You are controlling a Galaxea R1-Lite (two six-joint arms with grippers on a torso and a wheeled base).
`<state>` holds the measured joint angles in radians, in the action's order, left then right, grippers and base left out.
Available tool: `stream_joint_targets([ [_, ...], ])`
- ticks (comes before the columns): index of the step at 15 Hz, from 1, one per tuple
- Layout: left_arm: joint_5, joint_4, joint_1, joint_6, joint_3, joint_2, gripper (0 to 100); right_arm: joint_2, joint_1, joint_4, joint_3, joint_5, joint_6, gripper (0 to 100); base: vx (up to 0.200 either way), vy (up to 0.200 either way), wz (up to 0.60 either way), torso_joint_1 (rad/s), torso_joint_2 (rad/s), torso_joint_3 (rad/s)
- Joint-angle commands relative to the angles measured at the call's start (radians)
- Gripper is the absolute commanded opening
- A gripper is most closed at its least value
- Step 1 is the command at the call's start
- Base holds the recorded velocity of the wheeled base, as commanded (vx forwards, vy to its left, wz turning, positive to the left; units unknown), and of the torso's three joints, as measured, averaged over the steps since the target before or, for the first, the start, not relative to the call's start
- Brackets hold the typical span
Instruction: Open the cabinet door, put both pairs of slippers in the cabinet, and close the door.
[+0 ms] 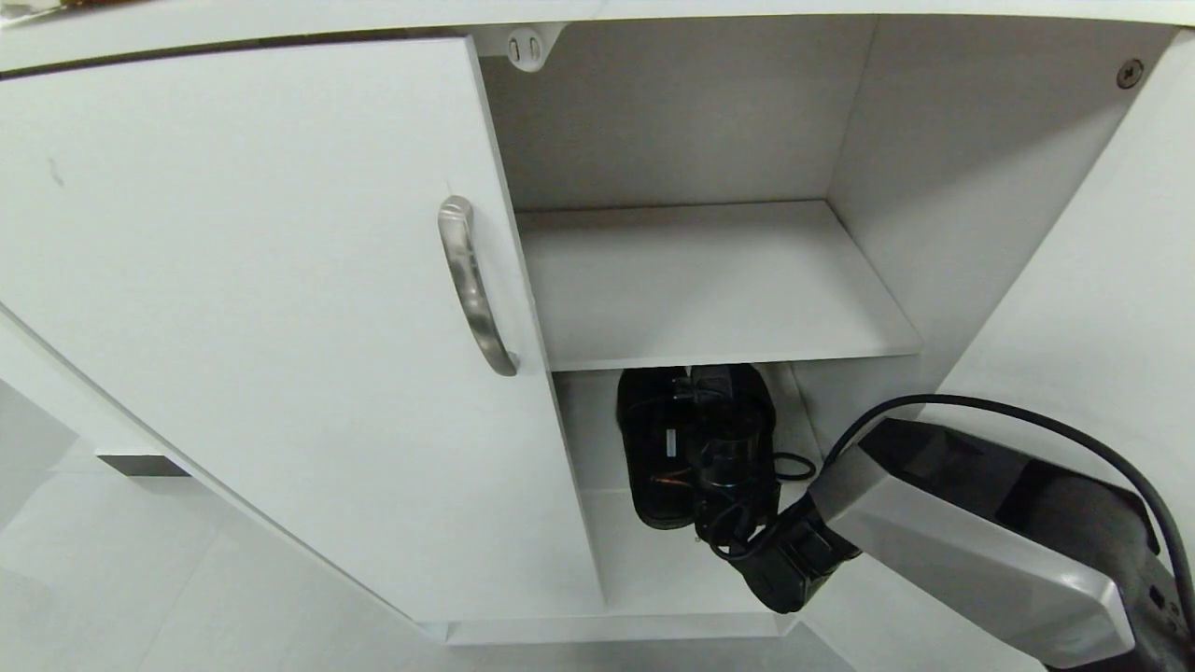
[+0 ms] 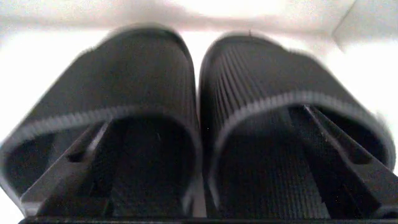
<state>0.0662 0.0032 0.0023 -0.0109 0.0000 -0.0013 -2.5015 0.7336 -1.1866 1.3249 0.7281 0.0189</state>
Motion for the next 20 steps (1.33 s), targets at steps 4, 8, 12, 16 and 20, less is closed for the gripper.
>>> stream_joint_targets([
  [4, 0.000, 0.000, 0.001, 0.002, 0.000, 0.001, 0, 0.108, 0.032, -0.096, -0.182, -0.001, -0.002, 100, -0.050, 0.000, 0.00, 0.002, 0.00, 0.001],
  [8, 0.000, 0.000, 0.001, 0.002, 0.000, 0.001, 0, 0.178, 0.078, -0.105, -0.288, -0.021, -0.013, 0, -0.200, 0.000, 0.00, 0.000, 0.00, 0.001],
  [12, 0.000, 0.000, 0.001, 0.002, -0.002, 0.001, 0, 0.303, 0.110, -0.103, -0.401, -0.099, -0.068, 0, -0.200, 0.000, 0.00, -0.001, 0.00, 0.005],
  [16, 0.000, 0.000, 0.001, 0.003, -0.002, 0.001, 0, 0.487, 0.132, -0.088, -0.586, -0.263, -0.142, 0, -0.050, 0.000, 0.00, 0.001, 0.00, 0.001],
  [20, 0.000, 0.000, 0.001, 0.005, -0.002, 0.001, 0, 0.553, 0.155, -0.047, -0.624, -0.299, -0.182, 0, 0.000, 0.000, 0.00, 0.000, 0.00, 0.000],
])
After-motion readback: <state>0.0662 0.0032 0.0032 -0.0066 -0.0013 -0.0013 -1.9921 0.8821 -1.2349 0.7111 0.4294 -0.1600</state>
